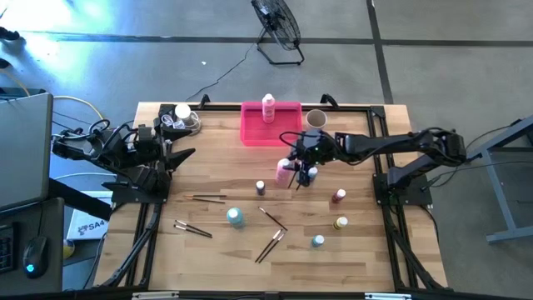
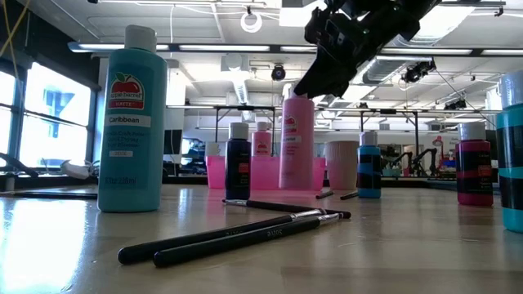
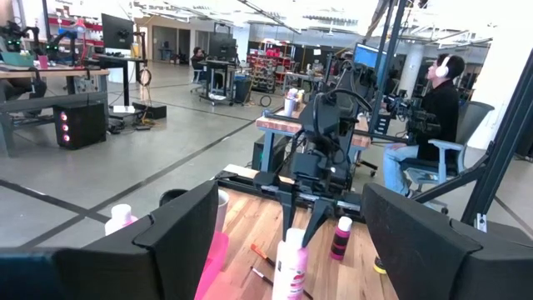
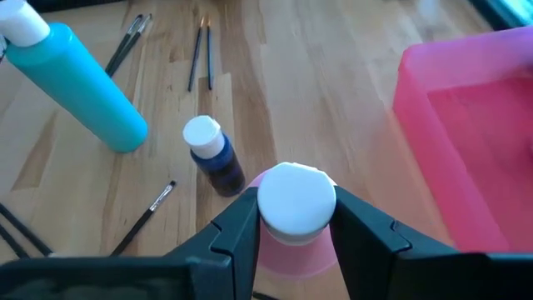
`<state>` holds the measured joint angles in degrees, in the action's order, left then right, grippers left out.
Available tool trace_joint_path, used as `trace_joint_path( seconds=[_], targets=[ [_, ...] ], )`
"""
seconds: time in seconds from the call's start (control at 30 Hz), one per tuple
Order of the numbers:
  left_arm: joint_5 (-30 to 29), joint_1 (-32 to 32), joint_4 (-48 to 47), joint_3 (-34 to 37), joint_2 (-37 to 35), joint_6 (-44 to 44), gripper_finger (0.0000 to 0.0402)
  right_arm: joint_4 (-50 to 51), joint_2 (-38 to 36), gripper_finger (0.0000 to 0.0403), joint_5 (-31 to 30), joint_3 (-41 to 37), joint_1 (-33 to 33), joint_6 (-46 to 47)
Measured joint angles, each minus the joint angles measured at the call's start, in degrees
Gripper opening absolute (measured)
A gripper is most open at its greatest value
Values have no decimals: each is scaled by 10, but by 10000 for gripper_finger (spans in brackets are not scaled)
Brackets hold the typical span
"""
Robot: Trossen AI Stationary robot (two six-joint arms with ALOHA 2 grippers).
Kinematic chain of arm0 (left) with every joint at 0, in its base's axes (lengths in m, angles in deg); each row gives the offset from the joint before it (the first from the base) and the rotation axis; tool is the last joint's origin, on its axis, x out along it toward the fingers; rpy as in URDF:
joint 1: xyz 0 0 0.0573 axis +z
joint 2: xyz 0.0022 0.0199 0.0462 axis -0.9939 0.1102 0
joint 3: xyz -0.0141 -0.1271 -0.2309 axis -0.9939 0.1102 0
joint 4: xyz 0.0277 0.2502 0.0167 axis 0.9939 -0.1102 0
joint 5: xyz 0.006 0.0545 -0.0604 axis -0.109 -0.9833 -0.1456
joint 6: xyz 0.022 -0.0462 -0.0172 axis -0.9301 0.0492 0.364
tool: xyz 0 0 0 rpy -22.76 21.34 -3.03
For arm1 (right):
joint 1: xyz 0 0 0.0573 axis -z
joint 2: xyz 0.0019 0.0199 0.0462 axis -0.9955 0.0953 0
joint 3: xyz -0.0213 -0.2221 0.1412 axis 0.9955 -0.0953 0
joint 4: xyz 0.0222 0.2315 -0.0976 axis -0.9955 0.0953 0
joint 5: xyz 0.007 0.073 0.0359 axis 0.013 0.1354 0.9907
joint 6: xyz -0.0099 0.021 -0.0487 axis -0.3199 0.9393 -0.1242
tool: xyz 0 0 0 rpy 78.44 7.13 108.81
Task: Pick & Place Paint Supplies
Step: Put the big pink paint bottle into the pink bin
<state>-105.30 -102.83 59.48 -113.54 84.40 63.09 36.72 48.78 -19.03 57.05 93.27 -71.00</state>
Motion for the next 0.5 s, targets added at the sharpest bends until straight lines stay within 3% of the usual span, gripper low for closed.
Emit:
trace_joint_path(
  seconds=[0.5],
  targets=[
    [0,0,0,0,0,0,294,41,-80,125,-18,30,35,6]
  ],
)
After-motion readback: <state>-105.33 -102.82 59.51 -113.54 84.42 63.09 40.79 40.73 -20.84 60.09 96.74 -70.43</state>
